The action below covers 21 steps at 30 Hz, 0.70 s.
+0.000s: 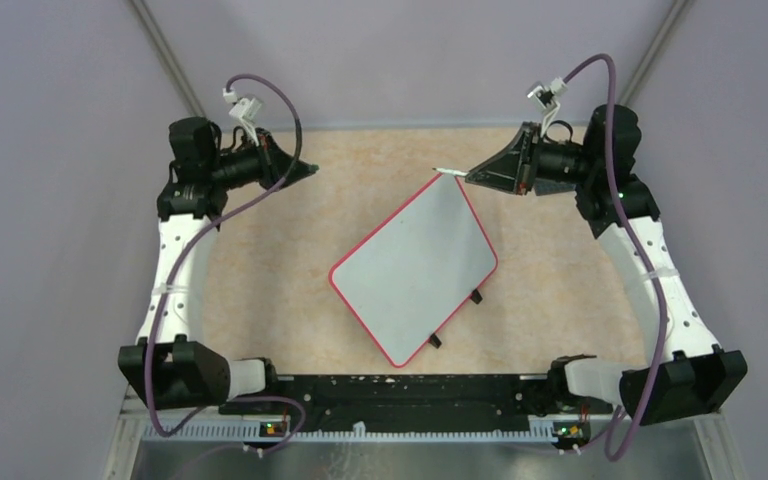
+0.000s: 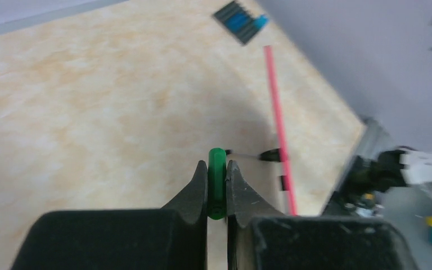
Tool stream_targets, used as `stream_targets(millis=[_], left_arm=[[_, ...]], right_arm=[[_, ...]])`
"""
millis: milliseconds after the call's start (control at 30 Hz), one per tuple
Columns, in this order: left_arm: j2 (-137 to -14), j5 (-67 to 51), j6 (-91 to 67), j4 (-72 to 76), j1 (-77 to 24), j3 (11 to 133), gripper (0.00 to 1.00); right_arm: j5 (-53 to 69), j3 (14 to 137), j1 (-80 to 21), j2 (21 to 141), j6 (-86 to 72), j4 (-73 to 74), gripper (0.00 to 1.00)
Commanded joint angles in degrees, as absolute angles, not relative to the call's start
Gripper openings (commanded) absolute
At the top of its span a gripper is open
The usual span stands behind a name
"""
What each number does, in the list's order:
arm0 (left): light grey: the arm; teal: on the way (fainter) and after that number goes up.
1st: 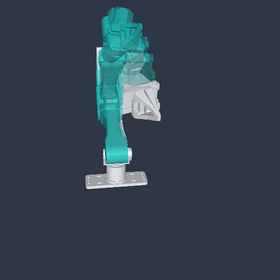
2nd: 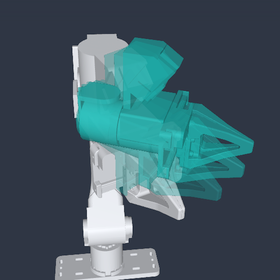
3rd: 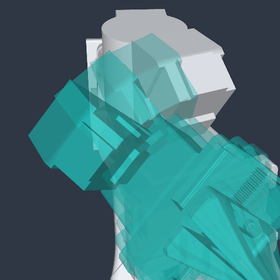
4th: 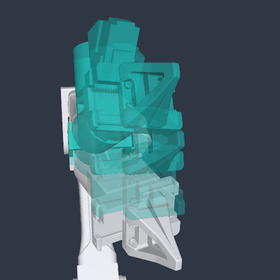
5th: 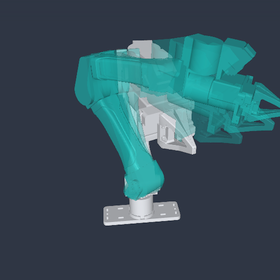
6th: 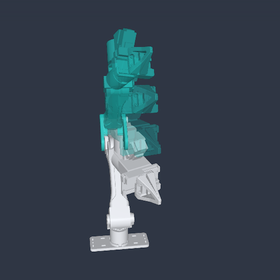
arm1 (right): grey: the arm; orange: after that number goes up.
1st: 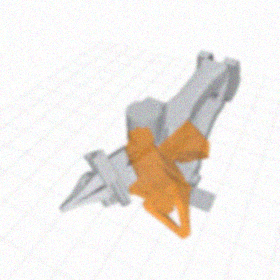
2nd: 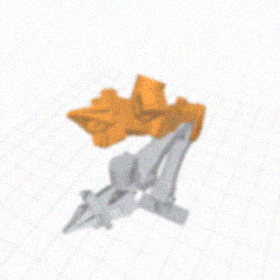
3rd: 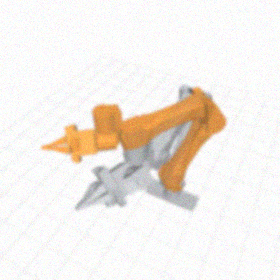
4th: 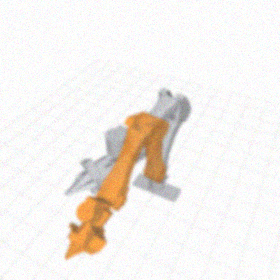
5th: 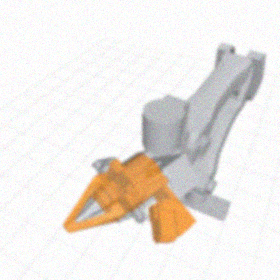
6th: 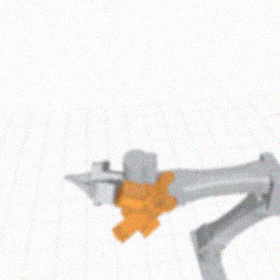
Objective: Write a sentence on the whiteboard
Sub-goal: Place the pen cap at the center of the board.
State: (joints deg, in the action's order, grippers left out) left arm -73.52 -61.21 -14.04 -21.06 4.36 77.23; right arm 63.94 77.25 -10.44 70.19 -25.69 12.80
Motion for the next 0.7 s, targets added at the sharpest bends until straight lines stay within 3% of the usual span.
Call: stream_targets(millis=[0,167,433,667], left_arm=[[-77.62,-36.79,16.57,-45.03,4.22,80.48,0.0],[-82.77,-19.2,25.87,-48.43,4.22,79.27,0.0],[-89.71,-9.86,29.3,-51.89,2.98,73.27,0.06],[-96.33,-1.62,29.63,-51.5,-2.41,71.19,0.07]], right_arm=[[64.67,76.75,-9.52,67.36,-18.29,17.25,0.0],[62.64,78.24,-9.54,67.97,-8.52,27.92,0.0],[60.53,76.47,-9.54,67.2,5.29,39.74,0.0],[60.03,73.47,-9.49,65.34,6.82,39.91,0.0]])
